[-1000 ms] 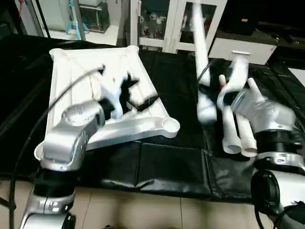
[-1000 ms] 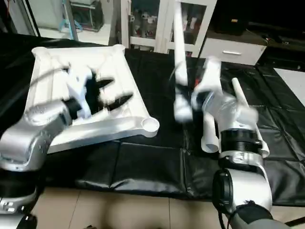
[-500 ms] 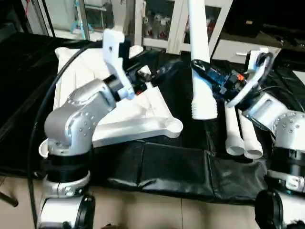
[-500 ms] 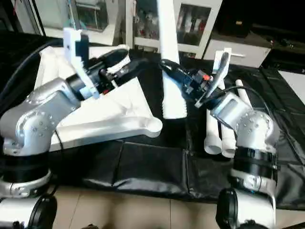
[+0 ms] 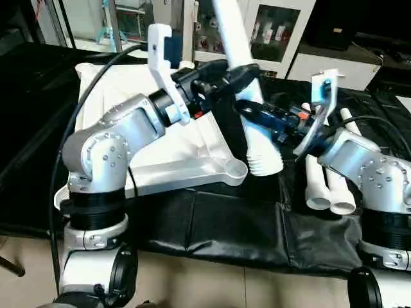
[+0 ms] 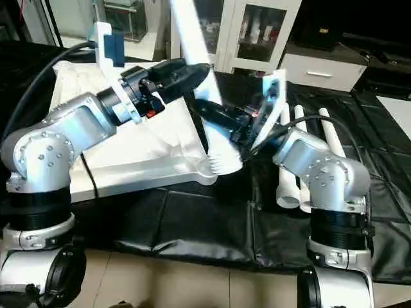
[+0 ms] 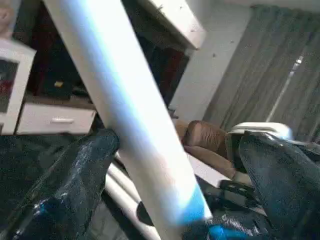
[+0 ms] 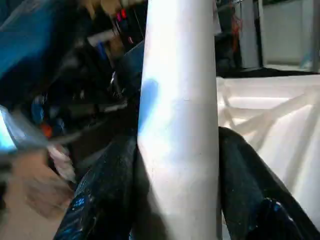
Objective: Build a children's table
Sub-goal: Pick table leg
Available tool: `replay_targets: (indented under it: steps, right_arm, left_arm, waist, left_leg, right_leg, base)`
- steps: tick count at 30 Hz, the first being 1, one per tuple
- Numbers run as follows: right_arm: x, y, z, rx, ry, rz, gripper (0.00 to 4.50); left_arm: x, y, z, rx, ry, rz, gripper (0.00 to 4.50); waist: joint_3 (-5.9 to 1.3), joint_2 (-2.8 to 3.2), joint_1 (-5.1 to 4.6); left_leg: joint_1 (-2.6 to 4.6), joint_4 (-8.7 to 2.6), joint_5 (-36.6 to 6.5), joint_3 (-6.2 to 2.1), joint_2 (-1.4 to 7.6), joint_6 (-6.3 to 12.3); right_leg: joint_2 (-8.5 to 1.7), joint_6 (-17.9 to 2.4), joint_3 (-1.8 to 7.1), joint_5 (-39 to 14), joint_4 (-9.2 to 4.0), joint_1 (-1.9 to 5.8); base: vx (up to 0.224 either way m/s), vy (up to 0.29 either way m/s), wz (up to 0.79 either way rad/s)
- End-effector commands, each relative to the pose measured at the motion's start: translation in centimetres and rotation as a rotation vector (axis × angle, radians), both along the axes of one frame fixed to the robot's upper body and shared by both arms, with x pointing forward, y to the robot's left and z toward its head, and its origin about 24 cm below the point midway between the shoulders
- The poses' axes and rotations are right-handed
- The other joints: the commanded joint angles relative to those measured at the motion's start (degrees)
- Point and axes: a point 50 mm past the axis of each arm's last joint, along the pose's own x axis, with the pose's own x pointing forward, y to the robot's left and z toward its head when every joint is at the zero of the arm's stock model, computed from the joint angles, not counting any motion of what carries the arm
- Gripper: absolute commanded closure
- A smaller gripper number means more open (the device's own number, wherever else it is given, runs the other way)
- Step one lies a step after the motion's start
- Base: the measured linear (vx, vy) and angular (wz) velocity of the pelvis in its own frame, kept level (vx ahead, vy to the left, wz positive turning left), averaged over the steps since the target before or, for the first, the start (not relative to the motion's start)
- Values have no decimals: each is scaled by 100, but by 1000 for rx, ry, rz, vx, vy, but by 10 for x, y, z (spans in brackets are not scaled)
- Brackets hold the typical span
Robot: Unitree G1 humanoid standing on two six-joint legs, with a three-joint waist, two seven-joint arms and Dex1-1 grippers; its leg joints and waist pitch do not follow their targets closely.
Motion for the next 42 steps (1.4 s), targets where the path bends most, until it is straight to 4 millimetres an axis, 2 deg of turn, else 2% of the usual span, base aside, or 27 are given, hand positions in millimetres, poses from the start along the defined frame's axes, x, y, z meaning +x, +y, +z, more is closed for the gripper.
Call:
replay_targets:
  steps: [1,7,10,12,17,28,31,36,38,41,42]
  right_arm:
    - [-4,9,2,-89,-73,-6,269]
    - [-2,22,-1,-218,-205,-103,269]
    - [-2,27,-4,-255,-242,-125,269]
    - [-1,29,-5,-259,-263,-165,269]
    - [-1,32,-12,-293,-277,-167,269]
    - [3,34,-15,-319,-301,-203,269]
    - [4,34,-15,-324,-306,-206,269]
    - [5,34,-15,-324,-319,-214,269]
    - [6,34,-14,-328,-328,-222,269]
    - [7,34,-14,-331,-331,-225,269]
    - [7,34,-14,-333,-335,-225,213]
  left_arm:
    - [0,-8,5,-11,8,-33,0]
    - [13,-5,-4,11,103,84,0]
    - [20,0,-7,-29,157,146,0]
    - [25,6,-7,-94,207,191,28]
    - [30,11,-7,-159,272,226,60]
    - [28,7,-7,-142,291,223,153]
    - [28,7,-8,-141,296,221,194]
    - [28,7,-10,-114,295,243,208]
    - [28,7,-10,-117,297,239,237]
    - [28,7,-10,-114,296,240,246]
    - [28,7,-10,-118,298,242,256]
  waist:
    - [-409,6,22]
    - [-405,26,3]
    - [-405,19,2]
    - [-409,8,-5]
    - [-408,11,-8]
    - [-411,11,-4]
    - [-407,12,-9]
    - [-412,11,-5]
    - [-412,11,-10]
    - [-411,6,-9]
    - [-413,5,-8]
  left_leg:
    - [4,-376,468,-94,373,231]
    - [10,-386,305,-98,381,144]
    - [5,-387,301,-102,373,141]
    - [6,-384,319,-105,374,166]
    - [14,-378,295,-105,373,258]
    - [11,-373,340,-106,378,320]
    - [11,-373,313,-104,377,317]
    - [15,-369,364,-104,378,339]
    - [14,-369,364,-105,380,351]
    - [12,-367,358,-102,376,354]
    - [14,-365,354,-100,374,358]
  right_leg:
    - [-597,-1153,325,75,-399,397]
    - [-592,-1159,335,44,-403,390]
    - [-596,-1150,340,80,-406,412]
    - [-597,-1180,345,201,-392,414]
    - [-597,-1245,342,283,-394,412]
    - [-598,-1245,339,296,-377,410]
    - [-595,-1248,340,270,-382,406]
    - [-592,-1247,341,342,-371,407]
    - [-597,-1256,338,339,-372,408]
    - [-593,-1262,339,339,-373,410]
    - [-593,-1259,341,340,-373,411]
  base:
    - [0,0,0]
    - [0,0,0]
    - [0,0,0]
    - [0,0,0]
    - [0,0,0]
    - [0,0,0]
    - [0,0,0]
    - [0,0,0]
    - [0,0,0]
    - [0,0,0]
    - [0,0,0]
